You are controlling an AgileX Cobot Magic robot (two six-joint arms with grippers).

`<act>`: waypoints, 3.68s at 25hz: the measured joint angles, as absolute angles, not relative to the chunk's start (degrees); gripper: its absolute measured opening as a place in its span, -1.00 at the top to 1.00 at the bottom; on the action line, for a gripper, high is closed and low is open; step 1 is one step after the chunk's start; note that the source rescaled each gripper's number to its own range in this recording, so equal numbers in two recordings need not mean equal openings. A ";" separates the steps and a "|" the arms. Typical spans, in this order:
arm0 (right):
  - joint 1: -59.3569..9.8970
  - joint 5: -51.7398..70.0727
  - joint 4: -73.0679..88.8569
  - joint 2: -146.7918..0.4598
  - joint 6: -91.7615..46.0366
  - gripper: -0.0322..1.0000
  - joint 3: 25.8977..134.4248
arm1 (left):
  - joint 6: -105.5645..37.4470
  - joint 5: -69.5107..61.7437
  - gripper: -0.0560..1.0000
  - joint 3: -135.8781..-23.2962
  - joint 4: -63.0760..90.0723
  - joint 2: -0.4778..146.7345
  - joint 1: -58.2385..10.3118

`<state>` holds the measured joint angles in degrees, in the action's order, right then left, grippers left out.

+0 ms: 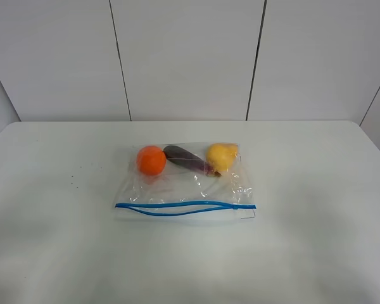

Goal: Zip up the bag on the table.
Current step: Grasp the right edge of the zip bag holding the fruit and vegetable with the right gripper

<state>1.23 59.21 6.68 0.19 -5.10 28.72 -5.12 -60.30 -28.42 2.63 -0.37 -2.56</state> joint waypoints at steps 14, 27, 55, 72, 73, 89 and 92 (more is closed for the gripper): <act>1.23 59.26 6.68 -5.87 -5.10 -0.70 31.12 | -5.12 -60.30 -1.00 -28.42 2.63 -0.37 -2.56; 1.23 54.82 10.22 -46.97 -5.10 -1.00 51.40 | -5.12 -60.30 -1.00 -28.42 2.63 -0.37 -2.56; 1.23 47.18 58.42 -110.12 -50.03 -1.00 58.65 | -5.12 -60.30 -1.00 -28.42 2.63 -0.37 -2.56; 1.23 60.85 68.51 -125.44 -59.58 -1.00 67.63 | -5.12 -60.30 -1.00 -28.42 2.63 -0.37 -2.56; 1.23 61.22 68.51 -125.80 -59.58 -1.00 67.63 | -5.12 -60.30 -1.00 -28.42 2.63 -0.37 -2.56; 1.23 62.96 67.68 -128.37 -58.72 -0.30 67.63 | -5.12 -60.30 -1.00 -28.42 2.63 -0.37 -2.56; 1.23 62.84 67.68 -128.37 -58.68 -0.06 67.63 | -5.12 -60.30 -1.00 -28.42 2.63 -0.37 -2.56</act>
<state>1.23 62.84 67.68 -128.37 -58.68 67.63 -5.12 -60.30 -28.42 2.63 -0.37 -2.56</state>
